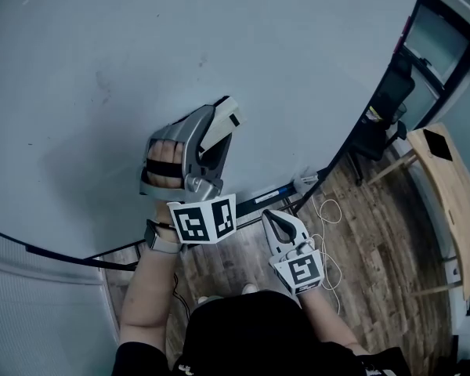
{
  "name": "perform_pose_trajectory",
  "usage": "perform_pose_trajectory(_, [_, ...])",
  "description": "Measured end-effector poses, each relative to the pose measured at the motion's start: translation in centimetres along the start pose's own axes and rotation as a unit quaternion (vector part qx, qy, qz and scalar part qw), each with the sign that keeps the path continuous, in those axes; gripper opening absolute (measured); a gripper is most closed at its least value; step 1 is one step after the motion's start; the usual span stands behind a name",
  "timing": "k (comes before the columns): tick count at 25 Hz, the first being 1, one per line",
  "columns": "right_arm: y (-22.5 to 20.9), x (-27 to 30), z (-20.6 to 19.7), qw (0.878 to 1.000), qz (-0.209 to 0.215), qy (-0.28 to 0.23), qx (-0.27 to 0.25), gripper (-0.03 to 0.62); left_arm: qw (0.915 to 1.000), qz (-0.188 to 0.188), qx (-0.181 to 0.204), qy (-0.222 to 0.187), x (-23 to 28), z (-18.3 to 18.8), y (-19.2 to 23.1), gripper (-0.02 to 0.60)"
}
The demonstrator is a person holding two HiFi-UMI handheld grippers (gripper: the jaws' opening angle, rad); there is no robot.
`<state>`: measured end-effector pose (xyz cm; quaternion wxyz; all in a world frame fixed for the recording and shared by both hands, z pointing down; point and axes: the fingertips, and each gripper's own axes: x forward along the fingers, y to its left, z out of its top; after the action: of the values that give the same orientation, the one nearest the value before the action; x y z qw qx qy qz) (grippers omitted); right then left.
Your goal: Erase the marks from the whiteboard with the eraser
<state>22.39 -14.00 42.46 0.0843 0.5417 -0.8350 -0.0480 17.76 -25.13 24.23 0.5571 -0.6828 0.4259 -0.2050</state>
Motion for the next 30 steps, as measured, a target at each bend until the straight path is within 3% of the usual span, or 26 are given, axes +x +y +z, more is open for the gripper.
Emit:
perform_pose_trajectory(9, [5.0,2.9,1.3,0.999,0.035,-0.007,-0.005,0.028,0.9928,0.081,-0.089,0.002,-4.8,-4.4,9.5,0.265])
perform_pose_trajectory(16, [10.5,5.9,2.8,0.997,0.074,-0.008,-0.007,0.028,0.9785,0.133,-0.157,0.003,-10.2,-9.6,15.4,0.265])
perform_pose_trajectory(19, [12.7,6.9,3.9,0.995,0.095,-0.013,-0.021,0.028,0.9748,0.148,-0.166,0.014,-12.6,-11.4,18.3,0.265])
perform_pose_trajectory(30, [20.3,9.7,4.5,0.986,0.164,-0.005,-0.034,0.028,0.953,0.19,-0.222,0.079,-21.2,-21.2,20.2,0.266])
